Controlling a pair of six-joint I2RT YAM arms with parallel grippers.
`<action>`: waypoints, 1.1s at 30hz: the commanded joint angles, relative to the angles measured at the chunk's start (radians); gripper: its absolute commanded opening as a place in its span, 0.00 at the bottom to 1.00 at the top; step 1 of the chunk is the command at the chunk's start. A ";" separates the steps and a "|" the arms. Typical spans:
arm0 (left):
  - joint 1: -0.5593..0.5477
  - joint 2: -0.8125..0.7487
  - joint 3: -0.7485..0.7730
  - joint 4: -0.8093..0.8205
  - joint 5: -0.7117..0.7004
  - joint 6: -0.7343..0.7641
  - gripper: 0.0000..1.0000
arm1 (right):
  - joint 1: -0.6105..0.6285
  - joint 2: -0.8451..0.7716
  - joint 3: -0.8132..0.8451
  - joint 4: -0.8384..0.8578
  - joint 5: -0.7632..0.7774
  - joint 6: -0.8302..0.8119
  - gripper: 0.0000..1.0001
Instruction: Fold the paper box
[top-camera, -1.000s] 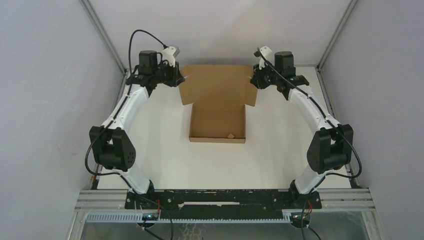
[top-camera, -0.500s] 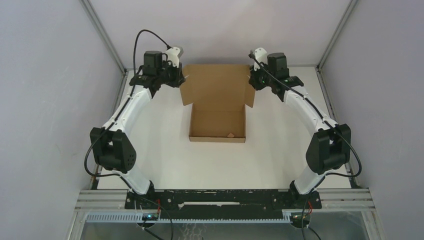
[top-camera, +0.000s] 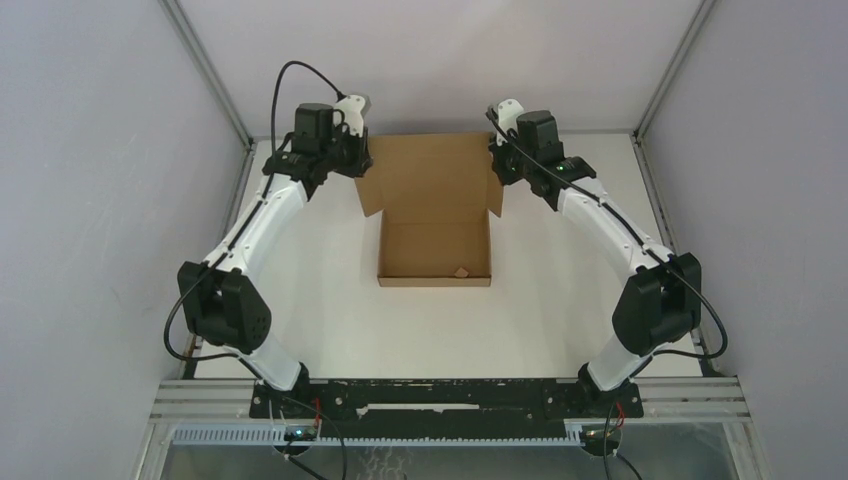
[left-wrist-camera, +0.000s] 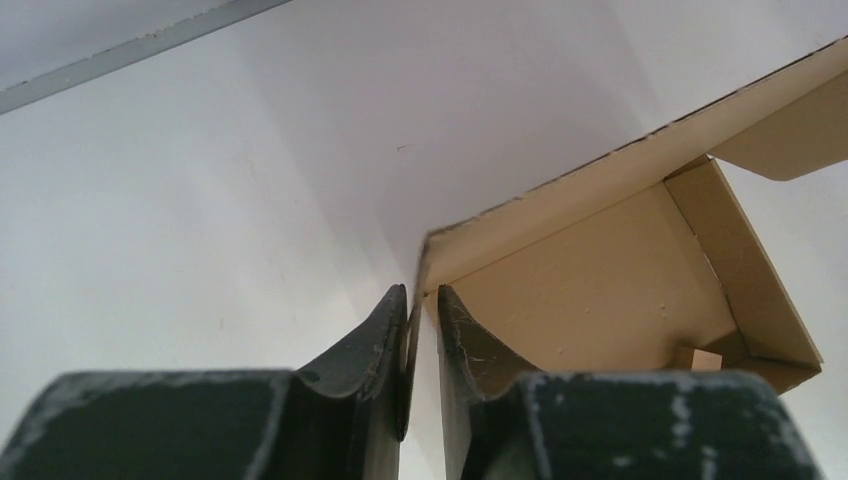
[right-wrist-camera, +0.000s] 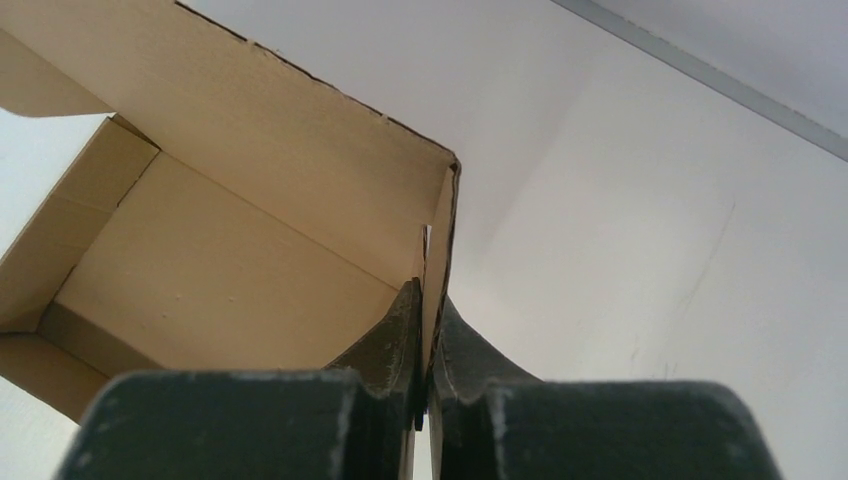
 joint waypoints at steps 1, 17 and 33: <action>-0.040 -0.054 -0.008 -0.001 -0.029 -0.051 0.22 | 0.046 -0.052 0.001 0.012 0.076 0.049 0.09; -0.082 -0.055 -0.023 -0.075 -0.155 -0.009 0.32 | 0.038 -0.058 -0.008 -0.011 0.113 0.078 0.07; -0.003 -0.117 -0.098 -0.073 -0.128 0.006 0.35 | 0.001 -0.071 -0.029 -0.001 0.061 0.089 0.06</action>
